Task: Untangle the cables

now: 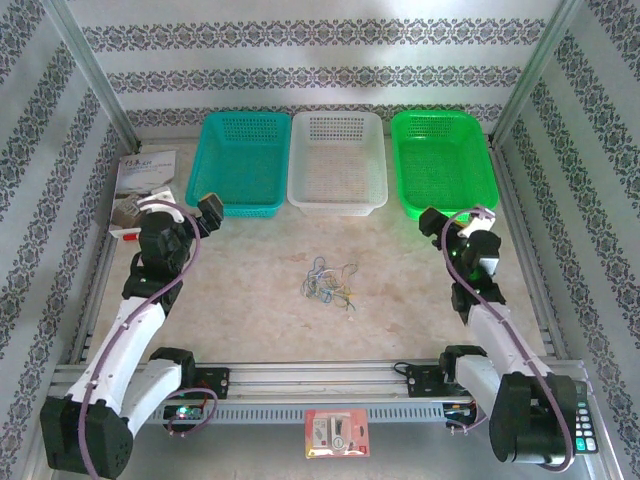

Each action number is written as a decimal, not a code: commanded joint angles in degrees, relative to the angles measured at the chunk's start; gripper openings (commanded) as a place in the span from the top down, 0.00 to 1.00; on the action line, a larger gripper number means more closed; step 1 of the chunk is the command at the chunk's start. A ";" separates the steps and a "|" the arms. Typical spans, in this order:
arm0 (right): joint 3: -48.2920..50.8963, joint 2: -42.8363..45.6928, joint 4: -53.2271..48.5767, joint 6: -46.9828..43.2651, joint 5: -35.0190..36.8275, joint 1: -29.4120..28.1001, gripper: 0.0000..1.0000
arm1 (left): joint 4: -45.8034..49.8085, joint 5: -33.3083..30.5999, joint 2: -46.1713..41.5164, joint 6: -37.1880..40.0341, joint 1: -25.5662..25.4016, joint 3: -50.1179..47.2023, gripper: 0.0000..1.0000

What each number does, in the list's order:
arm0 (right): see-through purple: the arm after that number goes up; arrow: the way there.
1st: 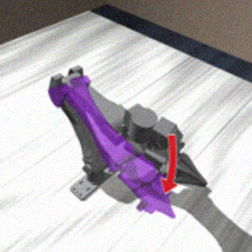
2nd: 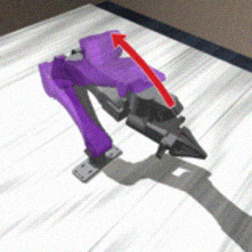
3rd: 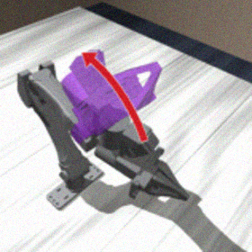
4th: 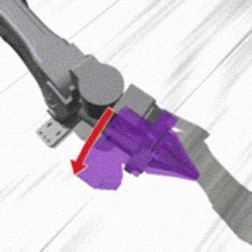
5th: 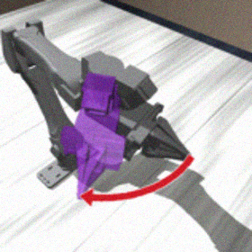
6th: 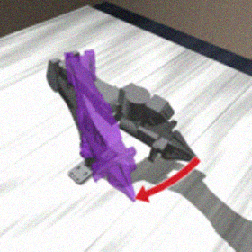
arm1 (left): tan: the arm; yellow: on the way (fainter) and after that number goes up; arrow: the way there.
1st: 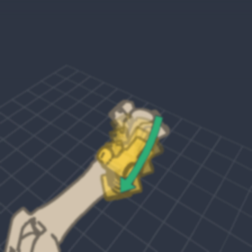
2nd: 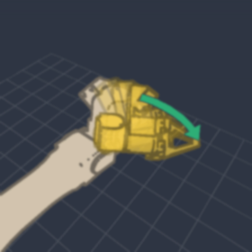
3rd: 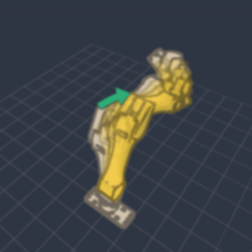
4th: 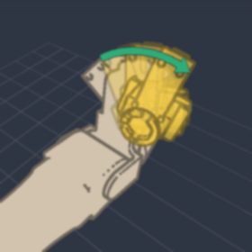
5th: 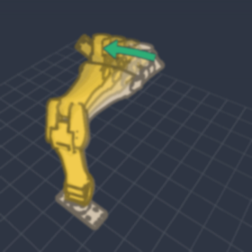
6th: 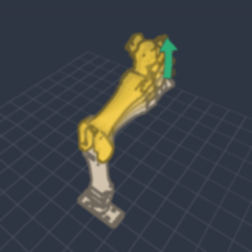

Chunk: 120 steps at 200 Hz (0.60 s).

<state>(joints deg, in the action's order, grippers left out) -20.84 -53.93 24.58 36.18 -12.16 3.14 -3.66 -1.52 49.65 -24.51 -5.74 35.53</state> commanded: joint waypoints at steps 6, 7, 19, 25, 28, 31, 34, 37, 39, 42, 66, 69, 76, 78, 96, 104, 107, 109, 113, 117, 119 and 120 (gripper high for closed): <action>-6.08 -2.76 -10.71 2.81 -17.20 -0.86 0.19 | 10.06 1.07 0.62 -6.76 -5.55 1.94 0.00; -6.20 -2.89 -11.01 2.83 -17.50 -0.94 0.19 | 10.16 0.90 0.67 -6.77 -5.71 1.93 0.00; -7.84 -3.98 -15.13 2.33 -20.01 -2.26 0.24 | 11.38 -0.96 1.75 -6.74 -9.44 2.51 0.00; -8.23 -4.24 -16.61 2.23 -20.46 -3.24 0.26 | 11.96 -1.93 2.43 -6.48 -11.04 2.96 0.00; -8.39 -4.28 -17.46 2.22 -20.45 -3.71 0.26 | 12.20 -2.36 2.70 -6.36 -11.98 3.15 0.00; -8.50 -4.33 -18.13 2.30 -20.32 -4.39 0.26 | 12.58 -2.71 3.09 -6.34 -12.70 3.46 0.00; -8.51 -4.31 -18.56 2.31 -20.21 -5.02 0.27 | 12.94 -3.05 3.41 -6.34 -13.33 3.73 0.00; -8.51 -4.27 -19.12 2.32 -20.11 -5.68 0.27 | 13.43 -3.38 3.77 -6.38 -13.91 4.05 0.00; -8.51 -4.26 -19.41 2.31 -20.03 -5.97 0.27 | 13.68 -3.57 3.96 -6.50 -14.31 4.21 0.00; -8.51 -4.33 -19.99 2.31 -19.82 -6.82 0.28 | 14.07 -3.78 4.33 -6.56 -14.96 4.48 0.00; -8.60 -4.16 -23.50 2.41 -16.59 -13.65 0.31 | 16.06 -4.69 6.39 -7.20 -18.29 5.81 0.00; -8.60 -4.17 -23.77 2.48 -15.78 -14.57 0.31 | 16.08 -4.68 6.69 -7.32 -18.74 5.72 0.00; -8.58 -4.30 -24.31 2.79 -13.92 -16.81 0.32 | 15.95 -4.68 7.15 -7.82 -19.45 5.49 0.00; -8.60 -4.33 -24.49 2.83 -13.41 -17.34 0.33 | 15.87 -4.64 7.31 -8.05 -19.59 5.33 0.00; -8.67 -5.58 -24.69 3.83 -9.48 -22.56 0.35 | 14.02 -2.89 8.92 -10.02 -20.60 3.55 0.00; -8.85 -6.39 -24.58 3.98 -7.77 -24.67 0.37 | 13.32 -2.33 9.71 -10.86 -21.06 2.82 0.00; -8.94 -6.86 -24.57 3.98 -7.26 -25.32 0.37 | 13.25 -2.00 10.02 -11.12 -21.21 2.61 0.00; -9.02 -7.10 -24.51 3.98 -6.86 -25.78 0.37 | 13.09 -1.78 10.20 -11.27 -21.28 2.55 0.00; -9.21 -7.61 -24.49 4.05 -6.25 -26.46 0.38 | 12.90 -1.40 10.57 -11.48 -21.48 2.27 0.00; -9.31 -8.13 -24.48 4.13 -5.71 -27.41 0.38 | 12.69 -1.03 10.95 -11.76 -21.77 2.19 0.00; -9.42 -8.38 -24.49 4.20 -5.51 -27.73 0.39 | 12.64 -0.90 11.16 -11.80 -21.81 2.16 0.00; -9.45 -8.52 -24.49 4.26 -5.42 -27.91 0.39 | 12.59 -0.79 11.25 -11.79 -21.88 2.17 0.00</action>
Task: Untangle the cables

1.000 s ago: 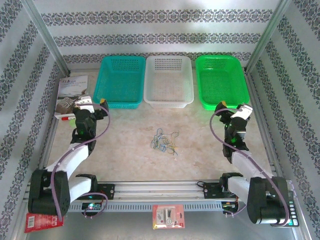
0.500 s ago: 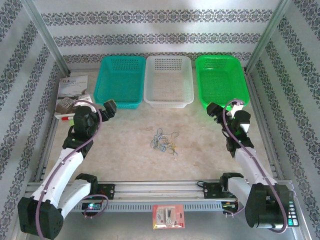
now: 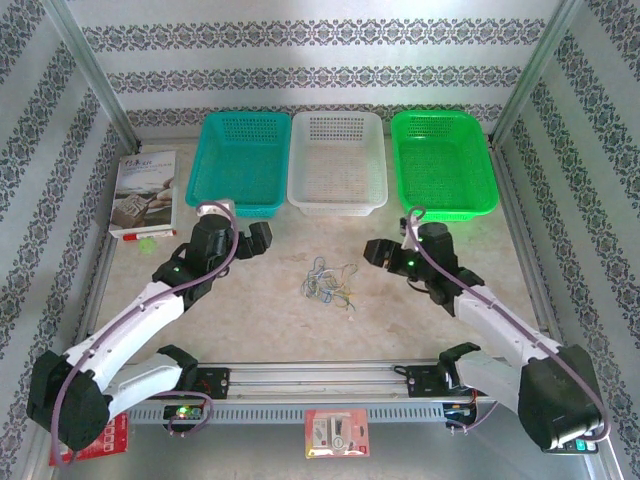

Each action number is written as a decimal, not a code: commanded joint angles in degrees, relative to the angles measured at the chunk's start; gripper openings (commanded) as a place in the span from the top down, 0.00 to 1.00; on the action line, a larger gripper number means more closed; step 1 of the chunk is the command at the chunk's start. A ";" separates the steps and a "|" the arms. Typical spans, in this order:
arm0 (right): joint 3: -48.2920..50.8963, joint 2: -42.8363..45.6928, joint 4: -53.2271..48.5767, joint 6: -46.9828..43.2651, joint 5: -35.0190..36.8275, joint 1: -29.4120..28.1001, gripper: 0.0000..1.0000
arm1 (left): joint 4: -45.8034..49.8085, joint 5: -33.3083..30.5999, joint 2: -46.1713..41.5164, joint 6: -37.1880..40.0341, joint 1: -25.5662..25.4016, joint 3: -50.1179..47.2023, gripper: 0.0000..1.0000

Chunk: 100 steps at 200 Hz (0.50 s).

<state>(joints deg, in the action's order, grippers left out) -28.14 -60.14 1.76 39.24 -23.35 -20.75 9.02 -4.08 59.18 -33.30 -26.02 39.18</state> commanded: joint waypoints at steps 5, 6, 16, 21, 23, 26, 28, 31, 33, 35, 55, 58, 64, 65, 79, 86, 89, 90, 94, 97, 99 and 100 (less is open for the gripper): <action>-2.41 -3.02 -1.63 1.38 5.95 -4.59 0.40 | -0.12 2.03 2.11 -3.10 -1.93 -1.56 0.00; -2.43 -3.13 -1.61 1.46 5.95 -4.79 0.40 | -0.09 2.09 2.14 -3.09 -1.97 -1.56 0.00; -2.91 -4.28 -1.30 2.16 5.56 -5.71 0.43 | -0.04 2.57 2.70 -3.26 -2.52 -1.49 0.00; -3.24 -4.99 -1.00 2.47 5.11 -6.47 0.44 | 0.06 2.67 2.90 -3.16 -2.80 -1.39 0.00; -3.41 -5.19 -0.98 2.56 5.13 -6.73 0.44 | 0.11 2.67 2.99 -3.10 -2.87 -1.41 0.00; -3.63 -5.43 -1.05 2.67 5.22 -7.16 0.45 | 0.12 2.67 3.03 -3.02 -2.97 -1.41 0.00; -3.77 -5.60 -1.05 2.72 5.42 -7.47 0.45 | 0.15 2.67 3.04 -3.01 -3.11 -1.39 0.00; -4.03 -5.83 -1.13 2.81 5.69 -7.81 0.45 | 0.20 2.68 3.05 -2.96 -3.24 -1.45 0.00; -4.16 -5.92 -1.19 2.89 5.91 -8.14 0.46 | 0.14 2.67 2.98 -2.86 -3.31 -1.45 0.00; -4.27 -6.03 -1.25 2.92 6.02 -8.24 0.46 | 0.13 2.67 3.03 -2.81 -3.33 -1.51 0.00; -5.57 -8.02 -1.02 3.72 7.23 -10.19 0.47 | -0.36 2.71 2.80 -2.63 -3.62 -2.36 0.00; -5.78 -8.37 -0.91 3.81 7.28 -10.38 0.47 | -0.49 2.75 2.72 -2.65 -3.67 -2.50 0.00; -6.10 -9.01 -0.76 3.95 7.48 -10.82 0.47 | -0.64 2.87 2.46 -2.55 -3.65 -2.68 0.00; -6.21 -9.07 -0.73 3.97 7.51 -10.90 0.47 | -0.65 2.90 2.49 -2.55 -3.67 -2.73 0.00; -7.20 -10.74 -0.73 4.42 7.98 -11.70 0.48 | -0.59 2.98 2.00 -2.32 -3.60 -3.12 0.00; -7.60 -11.43 -0.55 4.68 8.06 -12.06 0.49 | -0.37 2.95 1.67 -2.13 -3.60 -3.21 0.00; -7.75 -11.78 -0.40 4.82 8.15 -12.19 0.49 | -0.40 2.97 1.53 -2.04 -3.66 -3.23 0.00; -7.82 -11.86 -0.38 4.80 8.19 -12.24 0.49 | -0.40 2.95 1.45 -2.04 -3.63 -3.23 0.00; -7.94 -12.30 -0.24 4.95 8.33 -12.37 0.50 | -0.24 2.92 1.19 -1.96 -3.68 -3.31 0.00; -8.10 -12.57 -0.13 5.11 8.40 -12.52 0.50 | -0.16 2.86 1.10 -1.88 -3.62 -3.31 0.00; -8.10 -12.77 -0.14 5.24 8.48 -12.61 0.51 | -0.21 2.85 1.00 -1.86 -3.65 -3.38 0.00; -8.17 -12.88 -0.12 5.28 8.53 -12.63 0.51 | -0.22 2.80 0.97 -1.77 -3.62 -3.35 0.00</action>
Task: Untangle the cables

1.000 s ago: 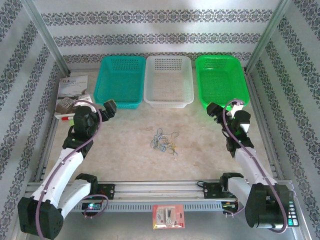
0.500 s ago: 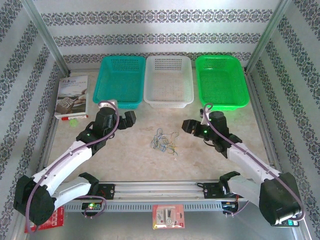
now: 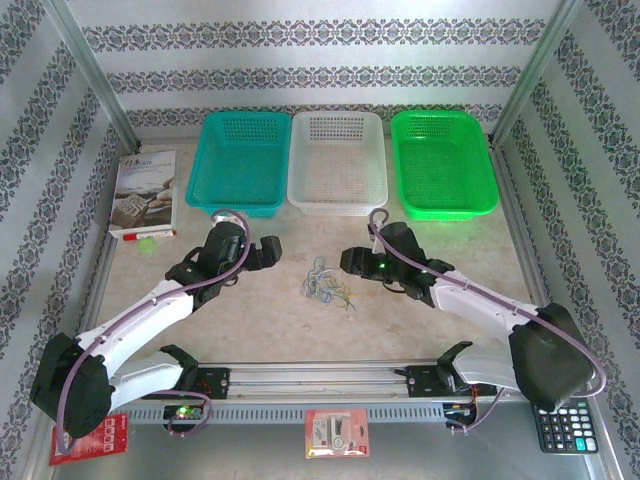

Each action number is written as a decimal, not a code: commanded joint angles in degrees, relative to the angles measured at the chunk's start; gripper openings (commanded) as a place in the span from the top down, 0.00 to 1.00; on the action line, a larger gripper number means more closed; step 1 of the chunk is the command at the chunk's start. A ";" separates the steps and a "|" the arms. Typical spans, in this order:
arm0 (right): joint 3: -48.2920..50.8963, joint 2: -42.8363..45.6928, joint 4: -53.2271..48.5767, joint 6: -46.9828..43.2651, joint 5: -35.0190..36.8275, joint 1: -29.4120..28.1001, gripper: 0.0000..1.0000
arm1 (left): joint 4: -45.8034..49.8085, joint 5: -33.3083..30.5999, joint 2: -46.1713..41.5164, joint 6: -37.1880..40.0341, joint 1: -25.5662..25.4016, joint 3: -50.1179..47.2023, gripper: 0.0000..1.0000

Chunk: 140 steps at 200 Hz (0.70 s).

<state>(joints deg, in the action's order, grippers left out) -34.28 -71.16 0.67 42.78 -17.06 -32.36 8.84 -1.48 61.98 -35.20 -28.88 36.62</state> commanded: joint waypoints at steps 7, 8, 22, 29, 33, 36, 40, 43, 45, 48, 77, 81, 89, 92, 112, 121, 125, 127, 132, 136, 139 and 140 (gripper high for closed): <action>-2.27 -2.59 1.19 2.09 2.47 -1.13 0.51 | -0.03 0.09 -2.14 0.30 -0.82 -0.99 0.00; -2.32 -2.63 1.19 2.11 2.47 -1.17 0.52 | -0.04 0.08 -2.17 0.35 -0.78 -1.01 0.00; -2.78 -4.29 1.82 2.60 2.32 -1.30 0.53 | 0.08 -0.08 -2.57 0.65 -0.77 -1.16 0.00; -2.98 -4.99 2.20 2.89 2.28 -1.36 0.53 | 0.04 -0.03 -2.73 0.74 -0.78 -1.19 0.00; -3.11 -5.62 2.56 2.99 2.19 -1.39 0.54 | 0.12 0.03 -2.69 0.75 -0.81 -1.20 0.00; -3.15 -5.96 2.77 3.07 2.09 -1.39 0.54 | 0.15 0.08 -2.73 0.75 -0.76 -1.20 0.00; -3.28 -6.43 2.96 3.20 2.00 -1.39 0.54 | 0.13 0.07 -2.76 0.75 -0.76 -1.20 0.00; -3.39 -6.69 3.08 3.25 2.04 -1.39 0.54 | 0.12 0.21 -2.73 0.75 -0.80 -1.12 0.00; -3.46 -6.89 3.15 3.31 2.03 -1.39 0.55 | 0.12 0.26 -2.74 0.68 -0.82 -1.16 0.00; -3.62 -7.21 3.24 3.35 2.09 -1.39 0.55 | 0.12 0.31 -2.70 0.66 -0.75 -1.11 0.00; -4.54 -9.12 4.63 4.13 2.03 -1.39 0.57 | -0.29 1.03 -2.20 0.82 -0.74 -0.94 0.00; -4.71 -9.36 4.66 4.14 2.08 -1.39 0.57 | -0.36 1.04 -2.08 0.85 -0.77 -0.83 0.00; -5.00 -9.74 4.74 4.15 2.05 -1.39 0.57 | -0.45 1.14 -1.82 0.92 -0.81 -0.74 0.00; -5.15 -9.90 4.71 4.08 2.09 -1.35 0.57 | -0.56 1.14 -1.67 0.86 -0.81 -0.69 0.00; -5.44 -10.53 5.26 4.40 2.13 -1.35 0.57 | -1.01 1.47 -1.16 0.86 -0.76 -0.41 0.00; -5.53 -10.90 5.53 4.52 2.04 -1.35 0.57 | -1.20 1.59 -0.82 0.77 -0.82 -0.22 0.00; -5.53 -11.07 5.64 4.73 1.90 -1.39 0.57 | -1.28 1.62 -0.81 0.81 -0.75 -0.15 0.00; -5.49 -11.14 5.66 4.76 1.89 -1.35 0.57 | -1.28 1.71 -0.74 0.83 -0.74 -0.10 0.00; -5.45 -11.22 5.95 4.86 1.65 -1.39 0.58 | -1.35 1.72 -0.72 0.85 -0.81 -0.05 0.00; -5.36 -11.26 6.12 5.00 1.54 -1.47 0.59 | -1.52 1.74 -0.68 0.88 -0.82 -0.01 0.00; -5.26 -11.24 6.25 5.02 1.43 -1.48 0.59 | -1.47 1.77 -0.66 0.88 -0.79 0.10 0.00; -5.26 -11.26 6.26 5.03 1.42 -1.43 0.59 | -1.46 1.76 -0.60 0.90 -0.76 0.07 0.00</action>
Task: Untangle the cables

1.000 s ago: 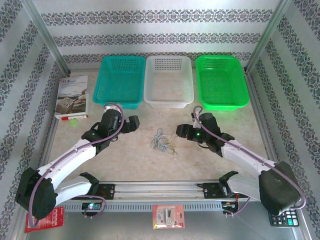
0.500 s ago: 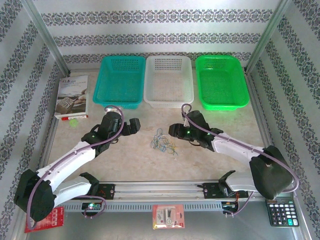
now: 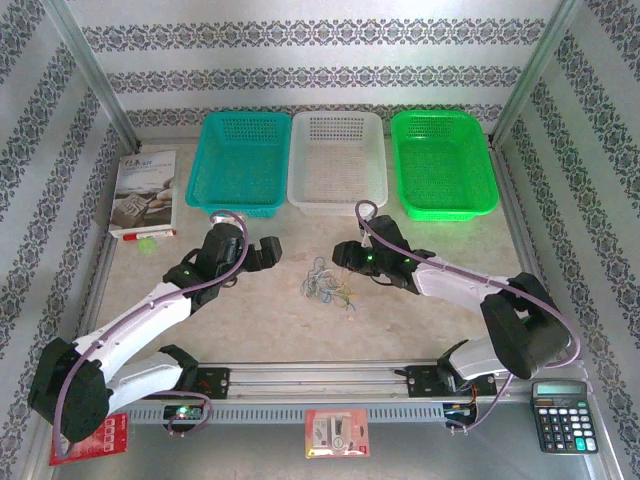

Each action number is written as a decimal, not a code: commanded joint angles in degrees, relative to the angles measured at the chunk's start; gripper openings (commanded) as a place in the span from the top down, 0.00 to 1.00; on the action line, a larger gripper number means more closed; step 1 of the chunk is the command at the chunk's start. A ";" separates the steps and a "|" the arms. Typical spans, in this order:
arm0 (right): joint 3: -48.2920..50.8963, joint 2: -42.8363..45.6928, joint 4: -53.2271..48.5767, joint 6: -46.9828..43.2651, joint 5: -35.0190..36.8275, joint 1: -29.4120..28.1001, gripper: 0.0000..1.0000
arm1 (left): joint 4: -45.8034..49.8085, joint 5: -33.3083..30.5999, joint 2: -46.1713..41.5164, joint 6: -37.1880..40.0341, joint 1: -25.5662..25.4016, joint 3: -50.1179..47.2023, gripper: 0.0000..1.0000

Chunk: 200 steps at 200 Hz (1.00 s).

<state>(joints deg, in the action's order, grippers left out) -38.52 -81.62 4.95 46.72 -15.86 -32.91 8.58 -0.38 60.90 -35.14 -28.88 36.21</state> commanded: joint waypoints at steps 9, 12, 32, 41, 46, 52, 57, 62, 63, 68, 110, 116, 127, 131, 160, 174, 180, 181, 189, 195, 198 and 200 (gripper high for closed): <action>-0.78 -0.70 2.08 1.21 0.47 -0.99 0.59 | -1.20 0.69 0.44 0.91 -0.81 0.45 0.00; -0.66 -0.66 2.08 1.28 0.49 -1.02 0.59 | -1.20 0.65 0.45 0.89 -0.81 0.50 0.00; 0.00 -0.06 2.42 1.76 0.24 -0.99 0.60 | -1.12 0.72 0.31 0.95 -0.74 0.49 0.00; 0.33 0.59 2.43 1.92 0.13 -0.98 0.61 | -1.11 0.64 0.16 0.95 -0.75 0.48 0.00; 0.45 1.06 2.37 2.03 0.19 -0.94 0.61 | -1.05 0.60 0.09 1.01 -0.81 0.44 0.00; 0.84 1.83 2.28 2.14 0.36 -0.97 0.61 | -1.00 0.60 -0.01 0.99 -0.81 0.44 0.00; 1.12 2.44 2.22 2.22 0.57 -0.96 0.61 | -0.94 0.63 -0.12 0.99 -0.79 0.43 0.00; 1.40 3.24 1.98 2.28 0.79 -1.02 0.61 | -0.97 0.74 -0.23 0.95 -0.74 0.47 0.00; 1.46 3.41 1.86 2.26 0.85 -1.02 0.61 | -0.95 0.74 -0.25 0.95 -0.78 0.46 0.00; 1.67 4.18 1.39 2.24 1.20 -0.99 0.60 | -0.89 0.84 -0.38 0.95 -0.74 0.49 0.00; 4.64 10.69 -2.47 1.93 4.66 0.57 0.50 | -0.26 1.90 -1.16 1.17 -0.76 1.38 0.00; 5.29 11.14 -2.75 1.89 4.73 1.29 0.50 | -0.14 2.01 -1.19 1.22 -0.74 1.51 0.00; 6.27 11.40 -2.82 1.79 4.30 2.79 0.49 | -0.02 2.31 -1.14 1.30 -0.75 1.78 0.00; 6.53 11.39 -2.80 1.80 4.04 3.40 0.49 | 0.04 2.45 -1.14 1.30 -0.82 1.88 0.00; 6.55 9.31 -2.20 0.43 1.56 6.65 0.51 | 0.54 3.00 -0.85 1.65 -0.75 2.32 0.00; 5.49 7.68 -2.15 -0.61 0.94 7.39 0.53 | 0.64 3.40 -0.60 1.73 -0.75 2.44 0.00; 5.01 6.88 -2.14 -1.03 0.73 7.58 0.54 | 0.62 3.46 -0.51 1.72 -0.74 2.52 0.00; 4.94 6.72 -2.14 -1.07 0.69 7.63 0.54 | 0.59 3.50 -0.43 1.73 -0.74 2.54 0.00; 4.31 5.48 -2.07 -1.56 0.36 7.88 0.55 | 0.61 3.64 -0.26 1.66 -0.74 2.57 0.00; 3.88 4.45 -1.90 -1.89 0.10 8.00 0.56 | 0.63 3.79 -0.10 1.65 -0.74 2.68 0.00; 3.67 3.93 -1.76 -1.97 0.00 7.98 0.57 | 0.60 3.77 -0.05 1.65 -0.75 2.76 0.00; 3.60 3.71 -1.65 -2.05 -0.10 8.02 0.57 | 0.64 3.82 0.03 1.67 -0.74 2.74 0.00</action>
<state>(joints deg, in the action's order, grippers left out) -32.51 -74.94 3.11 47.11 -14.20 -25.41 8.60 2.44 60.69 -34.74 -28.88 36.93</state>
